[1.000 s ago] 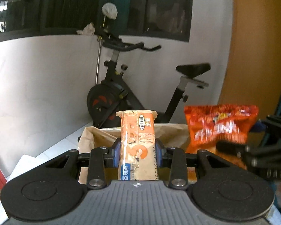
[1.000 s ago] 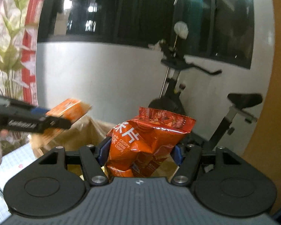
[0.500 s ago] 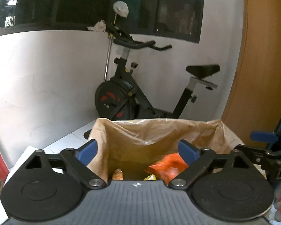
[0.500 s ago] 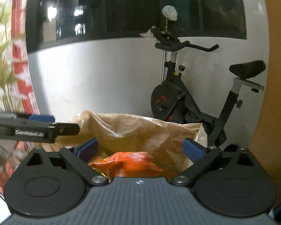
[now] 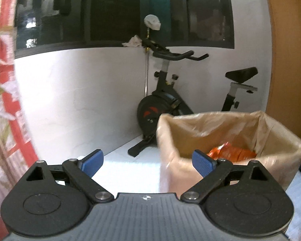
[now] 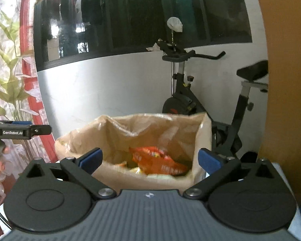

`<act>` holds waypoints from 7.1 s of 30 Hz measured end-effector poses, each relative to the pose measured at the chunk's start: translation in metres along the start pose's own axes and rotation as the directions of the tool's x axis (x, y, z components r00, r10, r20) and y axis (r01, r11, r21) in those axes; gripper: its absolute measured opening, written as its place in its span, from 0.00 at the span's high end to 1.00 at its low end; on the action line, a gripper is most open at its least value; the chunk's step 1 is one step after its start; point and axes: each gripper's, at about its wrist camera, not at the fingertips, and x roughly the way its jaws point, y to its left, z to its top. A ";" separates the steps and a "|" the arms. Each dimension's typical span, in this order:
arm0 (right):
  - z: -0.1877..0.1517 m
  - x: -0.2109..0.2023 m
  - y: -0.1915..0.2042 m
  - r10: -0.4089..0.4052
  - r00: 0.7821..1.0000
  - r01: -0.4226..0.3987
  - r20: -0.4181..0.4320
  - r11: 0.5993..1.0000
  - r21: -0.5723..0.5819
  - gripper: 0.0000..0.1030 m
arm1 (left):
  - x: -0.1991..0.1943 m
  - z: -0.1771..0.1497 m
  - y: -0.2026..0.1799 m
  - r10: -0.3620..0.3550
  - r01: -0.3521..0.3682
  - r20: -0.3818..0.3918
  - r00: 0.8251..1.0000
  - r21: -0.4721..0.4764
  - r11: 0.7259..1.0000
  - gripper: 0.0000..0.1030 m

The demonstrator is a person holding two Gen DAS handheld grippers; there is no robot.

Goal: Organize snacks
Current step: 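Move left tool to the green corn-chip bag while right tool reaches the cracker pack, then close right tool on the cracker pack while left tool grasps the green corn-chip bag, then carry the corn-chip bag and cracker pack over the lined box and open both tools, then move left tool to the small red sausage packet while right tool reaches the red wrapper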

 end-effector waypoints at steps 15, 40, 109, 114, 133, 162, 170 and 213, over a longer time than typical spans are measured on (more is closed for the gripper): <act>-0.102 -0.006 0.005 -0.078 0.986 0.076 -0.144 0.997 -0.023 0.07 | -0.041 -0.084 0.046 0.082 -0.089 -0.059 0.995 -0.133 0.987 0.08; -0.180 0.031 0.004 -0.121 0.880 0.062 -0.460 0.988 -0.143 0.28 | -0.039 -0.142 0.048 0.035 -0.079 -0.182 0.983 -0.241 0.967 0.11; -0.195 0.022 -0.014 -0.159 0.948 0.162 -0.276 0.987 -0.012 0.53 | -0.040 -0.154 0.087 -0.191 0.203 -0.258 0.947 0.021 0.979 0.13; -0.195 0.022 -0.014 -0.159 0.948 0.162 -0.277 0.987 -0.012 0.53 | -0.031 -0.161 0.056 -0.158 0.218 -0.281 0.947 0.196 0.956 0.13; -0.195 0.021 -0.016 -0.144 0.951 0.152 -0.273 0.988 0.009 0.53 | 0.057 -0.142 0.069 -0.065 0.062 -0.423 0.904 -0.022 0.998 0.06; -0.160 -0.012 -0.002 -0.108 0.977 0.103 -0.186 0.994 -0.034 0.53 | -0.017 -0.097 0.044 -0.218 0.212 -0.223 0.950 -0.051 0.976 0.19; -0.082 -0.046 0.008 -0.055 0.998 0.054 -0.022 0.996 -0.074 0.53 | -0.041 -0.037 0.020 -0.297 0.292 -0.046 0.954 -0.080 0.953 0.19; -0.012 -0.017 0.008 0.093 0.994 -0.085 0.052 0.987 -0.138 0.36 | 0.001 0.017 -0.004 -0.178 0.178 -0.001 0.984 -0.033 0.983 0.08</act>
